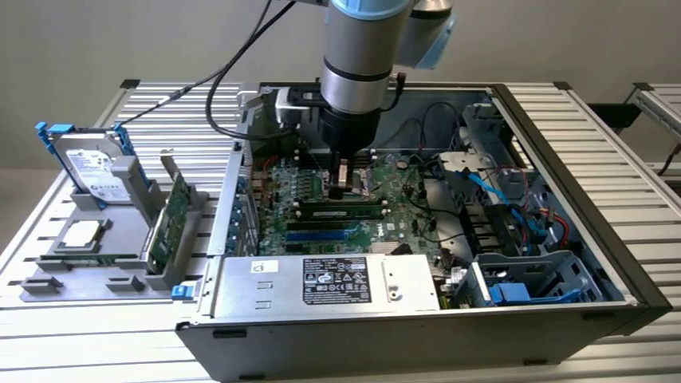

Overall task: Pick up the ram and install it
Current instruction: 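Press down the ram until it locks into place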

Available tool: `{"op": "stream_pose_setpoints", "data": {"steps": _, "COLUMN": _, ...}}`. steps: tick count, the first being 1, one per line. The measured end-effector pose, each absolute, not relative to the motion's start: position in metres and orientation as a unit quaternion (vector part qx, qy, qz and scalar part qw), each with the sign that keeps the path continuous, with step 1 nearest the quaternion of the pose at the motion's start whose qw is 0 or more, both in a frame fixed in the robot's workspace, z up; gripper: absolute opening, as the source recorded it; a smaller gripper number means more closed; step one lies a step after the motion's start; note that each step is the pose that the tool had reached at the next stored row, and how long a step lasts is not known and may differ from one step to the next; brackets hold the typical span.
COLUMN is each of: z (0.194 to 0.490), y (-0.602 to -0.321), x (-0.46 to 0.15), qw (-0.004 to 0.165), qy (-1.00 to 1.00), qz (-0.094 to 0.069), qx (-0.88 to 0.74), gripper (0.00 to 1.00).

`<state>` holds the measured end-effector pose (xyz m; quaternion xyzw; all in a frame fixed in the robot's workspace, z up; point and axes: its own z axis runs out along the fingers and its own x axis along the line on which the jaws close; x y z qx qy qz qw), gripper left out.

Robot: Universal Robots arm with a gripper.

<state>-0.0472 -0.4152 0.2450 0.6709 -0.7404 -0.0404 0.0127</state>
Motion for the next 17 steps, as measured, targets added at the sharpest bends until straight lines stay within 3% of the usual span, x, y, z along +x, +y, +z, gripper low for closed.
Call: {"op": "stream_pose_setpoints", "data": {"steps": 17, "z": 0.2415, "y": -0.4152, "x": -0.0472, "qw": 0.006, "qy": -0.828, "qz": -0.043, "qx": 0.559, "gripper": 0.11}}
